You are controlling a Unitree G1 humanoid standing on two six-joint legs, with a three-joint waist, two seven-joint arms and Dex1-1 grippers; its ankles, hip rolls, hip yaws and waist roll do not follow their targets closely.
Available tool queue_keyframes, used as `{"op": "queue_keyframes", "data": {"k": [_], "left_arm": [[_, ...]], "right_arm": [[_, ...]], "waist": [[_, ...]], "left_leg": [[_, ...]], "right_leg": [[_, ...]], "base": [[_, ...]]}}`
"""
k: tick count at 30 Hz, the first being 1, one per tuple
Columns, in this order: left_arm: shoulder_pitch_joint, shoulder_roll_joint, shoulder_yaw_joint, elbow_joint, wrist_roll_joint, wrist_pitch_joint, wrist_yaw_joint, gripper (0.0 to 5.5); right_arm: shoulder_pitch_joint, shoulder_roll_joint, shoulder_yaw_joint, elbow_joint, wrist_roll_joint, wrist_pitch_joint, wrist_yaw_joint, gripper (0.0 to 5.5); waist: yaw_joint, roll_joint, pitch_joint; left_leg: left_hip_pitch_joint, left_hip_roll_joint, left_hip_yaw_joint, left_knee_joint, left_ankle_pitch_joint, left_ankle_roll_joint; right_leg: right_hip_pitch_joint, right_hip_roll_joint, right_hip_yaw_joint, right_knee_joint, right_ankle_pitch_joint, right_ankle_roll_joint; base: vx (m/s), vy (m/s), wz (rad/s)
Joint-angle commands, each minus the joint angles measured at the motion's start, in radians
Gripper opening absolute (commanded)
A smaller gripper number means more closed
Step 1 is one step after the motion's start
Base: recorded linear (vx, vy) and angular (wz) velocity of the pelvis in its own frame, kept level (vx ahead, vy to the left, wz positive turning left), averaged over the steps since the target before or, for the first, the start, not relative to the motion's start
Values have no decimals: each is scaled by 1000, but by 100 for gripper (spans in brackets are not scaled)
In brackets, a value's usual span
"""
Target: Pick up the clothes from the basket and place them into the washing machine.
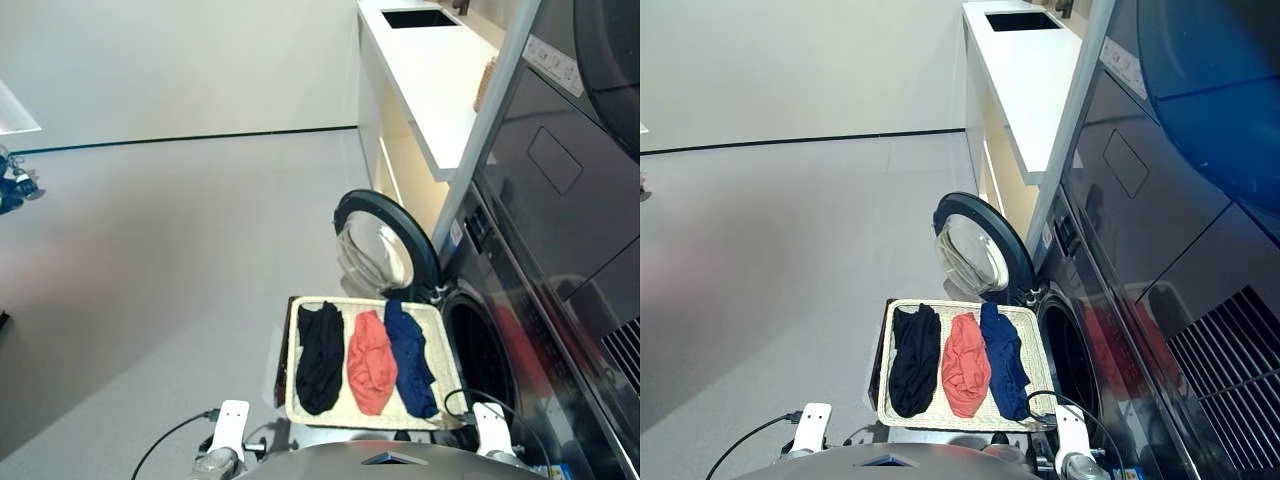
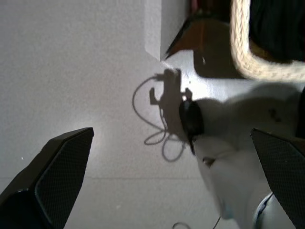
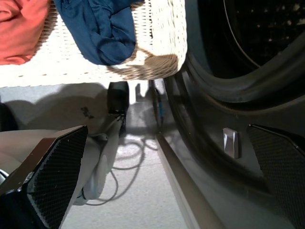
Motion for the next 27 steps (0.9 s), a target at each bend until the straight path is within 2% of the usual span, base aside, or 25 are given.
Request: {"op": "queue_keyframes", "data": {"k": [1,3,5,8,11,15,20,21,22,24,27], "left_arm": [[-111,-4,-29,-82,-61,-83,38,550],[-111,0,-60,-213,-111,-96,37,550],[-130,13,-92,-289,-122,-95,45,550],[-173,40,-131,-408,-164,-100,65,550],[-218,69,-153,-536,-178,-114,109,550],[-274,76,-160,-604,-210,-117,156,550],[-353,60,-179,-635,-201,-120,217,550],[-377,57,-182,-633,-199,-124,234,550],[-421,48,-187,-618,-196,-130,263,550],[-440,43,-188,-613,-190,-130,281,550],[-508,41,-193,-605,-167,-123,322,550]], "right_arm": [[-80,25,27,-101,15,-73,-40,550],[-74,9,45,-214,30,-83,-47,550],[-74,-7,61,-301,44,-82,-48,550],[-79,-40,90,-508,63,-87,-54,550],[-98,-86,115,-730,20,-96,-84,550],[-142,-120,123,-864,1,-103,-115,550],[-203,-132,122,-985,-2,-120,-162,550],[-221,-130,124,-999,-2,-125,-175,550],[-264,-131,138,-1044,-13,-136,-201,550],[-279,-132,139,-1069,-21,-141,-213,550],[-324,-133,149,-1140,-24,-152,-237,550]], "waist": [[2,-41,93],[0,-39,115],[0,-40,140],[-4,-54,191],[-9,-62,236],[-11,-64,280],[-17,-67,334],[-18,-69,345],[-23,-75,371],[-26,-78,381],[-37,-83,416]], "left_leg": [[23,-6,26,4,-6,-28],[12,-3,25,4,6,-27],[-3,0,27,6,24,-26],[-96,11,19,110,10,-28],[-179,23,9,165,4,-26],[-261,35,0,221,-7,-23],[-356,46,-15,279,-20,-23],[-381,46,-21,290,-20,-23],[-432,45,-36,315,-22,-18],[-458,43,-42,328,-24,-16],[-540,55,-47,382,-34,-13]], "right_leg": [[46,-53,-33,31,-34,55],[25,-51,-27,50,-39,53],[0,-48,-18,71,-44,50],[-75,-50,7,132,-50,41],[-179,-39,33,208,-58,37],[-290,-30,60,291,-69,38],[-387,-24,75,361,-79,35],[-415,-18,80,375,-78,35],[-467,-9,93,395,-73,31],[-488,-5,94,401,-71,31],[-571,0,98,451,-74,28]], "base": [[-58,13,1],[-76,-1,4],[-98,-16,8],[-176,-49,13],[-182,-39,-29],[-117,-27,-95],[-95,-42,-16],[-162,-74,49],[-130,-55,29],[-99,-41,49],[-117,-23,-19]]}}
